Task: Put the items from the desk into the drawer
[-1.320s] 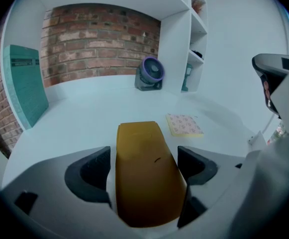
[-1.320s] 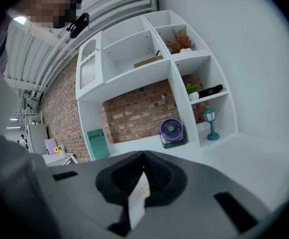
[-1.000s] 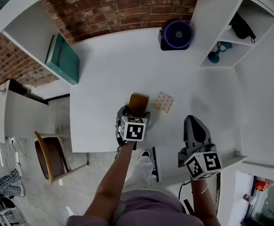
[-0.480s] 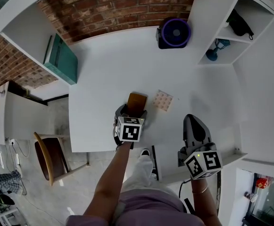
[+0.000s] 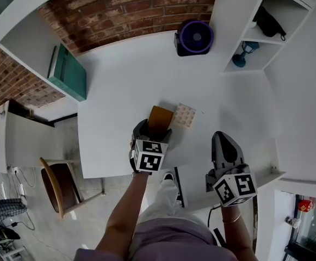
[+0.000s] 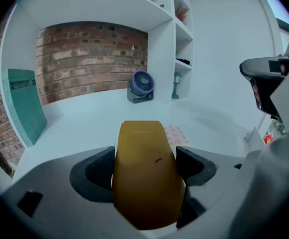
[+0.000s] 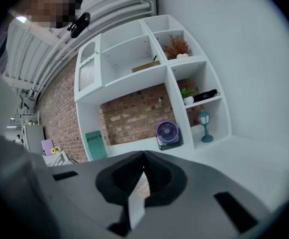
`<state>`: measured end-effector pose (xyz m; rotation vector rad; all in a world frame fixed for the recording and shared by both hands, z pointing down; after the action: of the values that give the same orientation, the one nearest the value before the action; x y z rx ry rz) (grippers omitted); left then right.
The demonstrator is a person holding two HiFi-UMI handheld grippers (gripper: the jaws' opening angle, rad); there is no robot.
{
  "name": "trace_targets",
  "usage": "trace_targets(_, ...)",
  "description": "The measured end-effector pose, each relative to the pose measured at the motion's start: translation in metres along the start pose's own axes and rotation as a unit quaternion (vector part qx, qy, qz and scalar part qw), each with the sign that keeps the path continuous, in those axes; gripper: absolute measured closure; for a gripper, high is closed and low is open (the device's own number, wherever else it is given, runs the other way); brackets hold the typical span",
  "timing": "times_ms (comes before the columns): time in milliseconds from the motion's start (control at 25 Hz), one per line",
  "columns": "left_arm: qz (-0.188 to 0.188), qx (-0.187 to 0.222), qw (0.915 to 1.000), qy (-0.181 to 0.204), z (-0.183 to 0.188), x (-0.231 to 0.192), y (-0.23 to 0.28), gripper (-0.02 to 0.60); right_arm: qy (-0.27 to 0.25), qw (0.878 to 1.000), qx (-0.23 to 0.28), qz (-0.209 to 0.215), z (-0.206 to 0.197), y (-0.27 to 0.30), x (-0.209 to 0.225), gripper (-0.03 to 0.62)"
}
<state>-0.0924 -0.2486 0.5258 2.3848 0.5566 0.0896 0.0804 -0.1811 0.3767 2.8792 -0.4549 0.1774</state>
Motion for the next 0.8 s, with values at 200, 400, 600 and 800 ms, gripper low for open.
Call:
trace_targets(200, -0.033, 0.021, 0.9991, 0.018, 0.018, 0.025, -0.011, 0.189, -0.001, 1.000, 0.012, -0.018, 0.006, -0.014, 0.006, 0.591)
trace_targets(400, -0.070, 0.034, 0.9962, 0.038, 0.031, 0.057, -0.018, 0.189, 0.001, 0.998, 0.023, -0.050, 0.013, -0.038, 0.018, 0.591)
trace_targets(600, -0.105, 0.038, 0.9922, 0.055, 0.039, 0.095, -0.021, 0.189, 0.003, 0.996, 0.034, -0.079, 0.016, -0.067, 0.030, 0.591)
trace_targets(800, -0.144, 0.041, 0.9857, 0.078, 0.042, 0.140, -0.024, 0.189, 0.003, 0.992, 0.048, -0.120, 0.019, -0.108, 0.048, 0.591)
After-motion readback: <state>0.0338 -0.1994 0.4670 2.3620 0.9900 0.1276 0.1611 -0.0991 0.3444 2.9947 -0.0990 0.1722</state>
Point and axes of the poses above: the fingertips, and each gripper's own axes: y forward along the fingers, x to its right, z out of its top, the point moved 1 cm from there along -y, backward along the fingers, and after that the axes turned 6 degrees about -y, right-handed, at the moved point
